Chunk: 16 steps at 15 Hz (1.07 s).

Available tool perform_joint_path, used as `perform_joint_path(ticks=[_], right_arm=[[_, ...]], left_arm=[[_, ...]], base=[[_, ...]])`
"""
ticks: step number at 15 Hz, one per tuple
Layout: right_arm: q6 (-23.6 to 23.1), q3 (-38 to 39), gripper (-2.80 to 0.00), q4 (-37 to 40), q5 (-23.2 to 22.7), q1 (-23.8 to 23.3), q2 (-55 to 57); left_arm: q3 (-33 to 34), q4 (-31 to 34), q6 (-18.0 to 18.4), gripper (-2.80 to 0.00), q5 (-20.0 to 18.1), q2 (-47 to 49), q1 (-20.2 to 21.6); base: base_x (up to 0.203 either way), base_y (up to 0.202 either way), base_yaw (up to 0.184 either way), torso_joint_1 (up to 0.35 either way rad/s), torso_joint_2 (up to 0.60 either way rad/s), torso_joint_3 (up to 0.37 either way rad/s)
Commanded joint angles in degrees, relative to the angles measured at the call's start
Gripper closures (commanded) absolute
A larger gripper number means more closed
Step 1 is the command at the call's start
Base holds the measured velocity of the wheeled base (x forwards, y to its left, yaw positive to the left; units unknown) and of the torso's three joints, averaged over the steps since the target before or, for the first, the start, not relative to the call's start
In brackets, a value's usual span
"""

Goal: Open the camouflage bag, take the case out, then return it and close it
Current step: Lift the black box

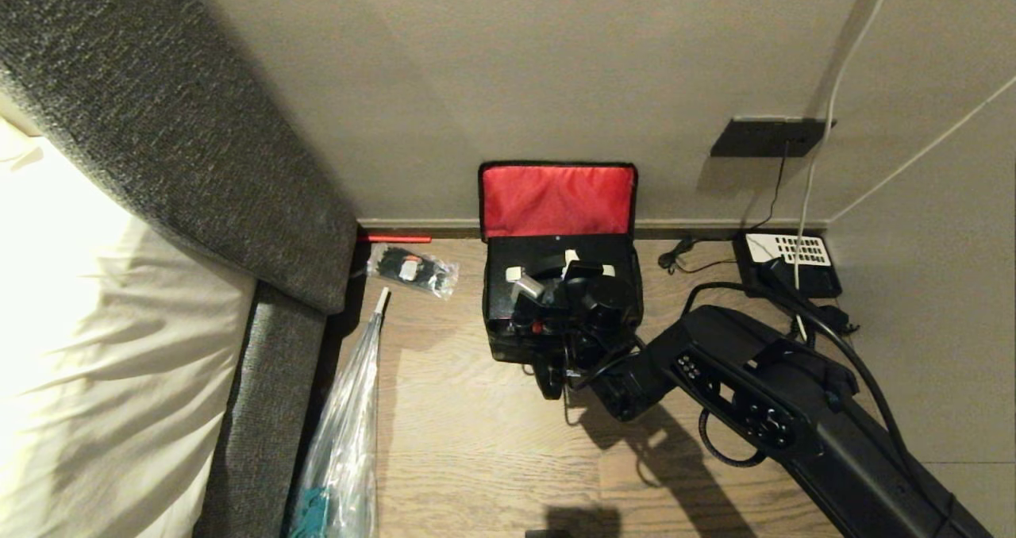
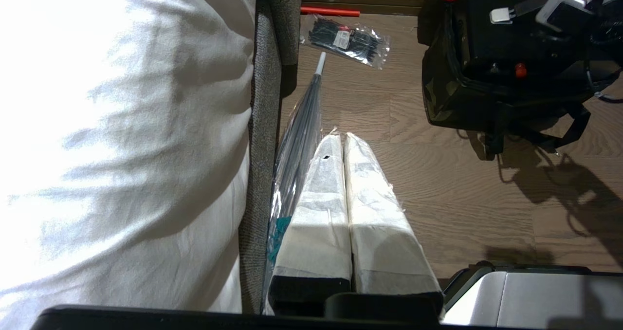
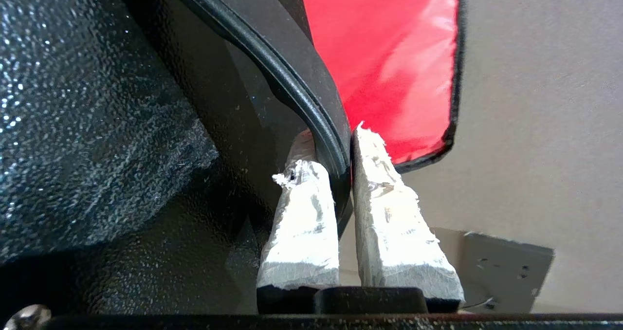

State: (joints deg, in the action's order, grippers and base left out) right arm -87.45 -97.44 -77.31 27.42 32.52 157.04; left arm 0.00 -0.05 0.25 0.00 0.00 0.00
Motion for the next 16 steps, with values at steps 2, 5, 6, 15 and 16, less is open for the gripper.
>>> perform_joint_path(ticks=[2, 5, 6, 15, 16], right_arm=[[-0.53, 1.47, 0.0, -0.47, 0.18, 0.08, -4.2], [-0.72, 4.22, 0.0, -0.47, 0.2, 0.1, -6.43], [-0.64, 5.34, 0.0, -0.47, 0.26, 0.22, -7.23], [-0.88, 10.7, 0.0, -0.45, 2.68, 1.4, -13.57], [-0.88, 11.78, 0.0, -0.47, 2.67, 1.4, -14.48]], left_arm=[[0.0, -0.04, 0.02, 0.0, 0.0, 0.0, 0.0], [0.0, -0.04, 0.02, 0.0, 0.0, 0.0, 0.0], [0.0, -0.04, 0.02, 0.0, 0.0, 0.0, 0.0], [0.0, -0.04, 0.02, 0.0, 0.0, 0.0, 0.0], [0.0, -0.04, 0.02, 0.0, 0.0, 0.0, 0.0]], base=[[0.0, 0.0, 0.0, 0.0, 0.0, 0.0], [0.0, 0.0, 0.0, 0.0, 0.0, 0.0], [0.0, 0.0, 0.0, 0.0, 0.0, 0.0], [0.0, 0.0, 0.0, 0.0, 0.0, 0.0], [0.0, 0.0, 0.0, 0.0, 0.0, 0.0]])
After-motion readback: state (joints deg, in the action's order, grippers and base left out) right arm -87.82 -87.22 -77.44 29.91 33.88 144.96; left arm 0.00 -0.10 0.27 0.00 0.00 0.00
